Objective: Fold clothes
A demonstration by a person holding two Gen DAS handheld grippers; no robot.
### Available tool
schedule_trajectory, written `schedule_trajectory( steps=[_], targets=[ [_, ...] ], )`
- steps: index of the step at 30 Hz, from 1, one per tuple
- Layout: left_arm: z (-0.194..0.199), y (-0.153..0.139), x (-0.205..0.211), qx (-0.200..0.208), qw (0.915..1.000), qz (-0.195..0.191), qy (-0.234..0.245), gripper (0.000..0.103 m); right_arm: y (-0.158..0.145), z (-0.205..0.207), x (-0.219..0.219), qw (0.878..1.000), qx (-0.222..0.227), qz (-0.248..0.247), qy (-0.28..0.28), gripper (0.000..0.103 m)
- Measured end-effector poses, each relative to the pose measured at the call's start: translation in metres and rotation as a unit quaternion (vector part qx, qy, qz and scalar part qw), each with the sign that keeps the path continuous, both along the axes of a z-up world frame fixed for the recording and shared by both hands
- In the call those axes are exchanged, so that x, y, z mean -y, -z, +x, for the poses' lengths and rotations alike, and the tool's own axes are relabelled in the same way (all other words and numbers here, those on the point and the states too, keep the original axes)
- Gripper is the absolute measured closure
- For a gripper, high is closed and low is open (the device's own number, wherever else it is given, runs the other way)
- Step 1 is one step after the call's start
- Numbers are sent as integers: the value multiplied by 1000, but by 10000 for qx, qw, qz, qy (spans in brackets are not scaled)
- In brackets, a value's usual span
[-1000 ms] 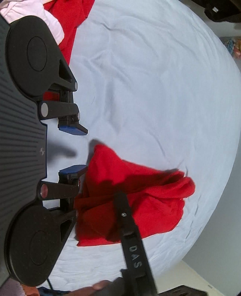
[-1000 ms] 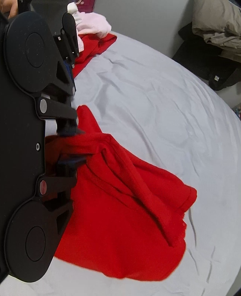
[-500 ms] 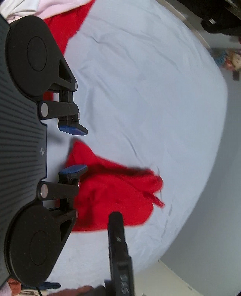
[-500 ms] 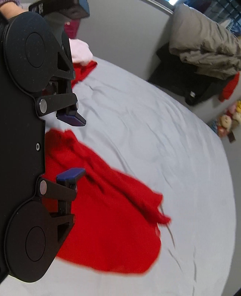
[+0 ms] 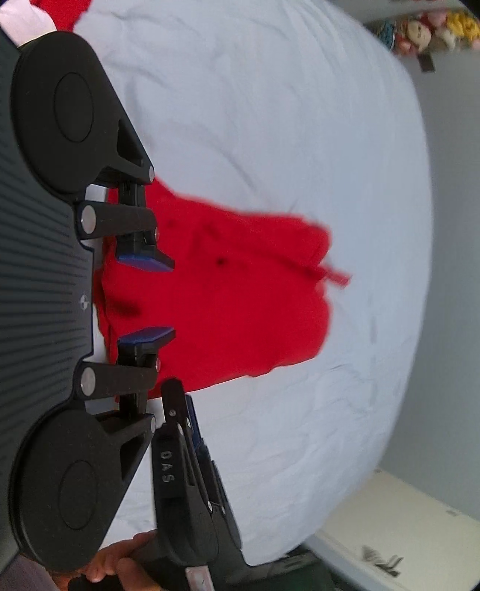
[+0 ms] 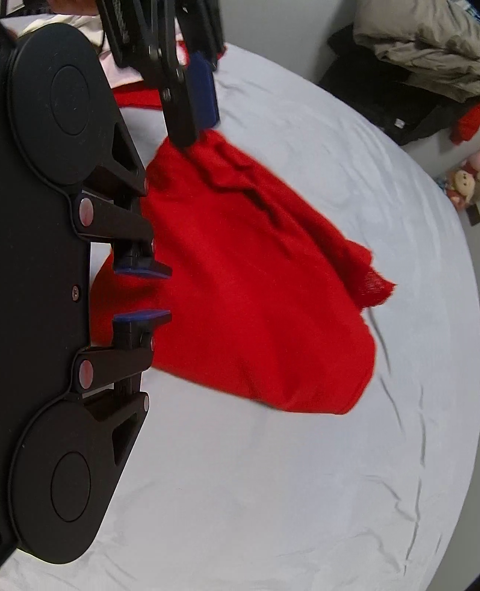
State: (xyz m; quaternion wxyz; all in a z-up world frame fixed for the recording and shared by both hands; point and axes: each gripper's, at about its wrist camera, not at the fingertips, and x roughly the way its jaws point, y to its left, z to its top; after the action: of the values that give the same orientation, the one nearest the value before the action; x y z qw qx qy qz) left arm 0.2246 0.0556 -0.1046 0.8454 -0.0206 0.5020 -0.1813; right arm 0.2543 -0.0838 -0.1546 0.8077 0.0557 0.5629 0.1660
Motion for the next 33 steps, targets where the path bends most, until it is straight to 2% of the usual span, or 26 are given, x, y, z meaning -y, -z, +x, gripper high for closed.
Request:
schedule_trajectory(
  steps=[6,8,9,10,14,17,21,24,26,29,33],
  targets=[
    [17,34,-11,-252,9992,150,-266,77,35,3,-5,9994,-329,3,-112,86],
    [21,43,-19,-373,9985,201,-355,82,48,4,-3,9990,-436,-23,-118,86],
    [21,48,-23,-421,9980,236,-408,82,53,5,-2,9988,-478,-18,-120,89],
    [21,51,-27,-454,9977,242,-436,82,56,6,0,9988,-486,-16,-109,92],
    [26,69,-39,-660,9959,46,-625,82,65,9,3,9983,-564,100,-72,93],
    [29,75,-32,-664,9955,180,-649,82,67,10,1,9983,-557,86,-119,94],
    [28,66,-24,-574,9963,344,-533,82,62,13,3,9982,-551,150,-201,93],
    [26,51,-31,-508,9974,228,-468,82,47,15,17,9990,-385,172,-173,87],
    [28,40,-31,-413,9980,144,-449,82,41,18,24,9995,-273,131,-129,87],
    [40,23,-29,-270,9986,-19,-447,81,32,32,47,9995,-202,166,180,85],
    [71,11,-21,-42,9979,-133,-636,76,25,51,65,9980,-134,261,559,76]
  ],
)
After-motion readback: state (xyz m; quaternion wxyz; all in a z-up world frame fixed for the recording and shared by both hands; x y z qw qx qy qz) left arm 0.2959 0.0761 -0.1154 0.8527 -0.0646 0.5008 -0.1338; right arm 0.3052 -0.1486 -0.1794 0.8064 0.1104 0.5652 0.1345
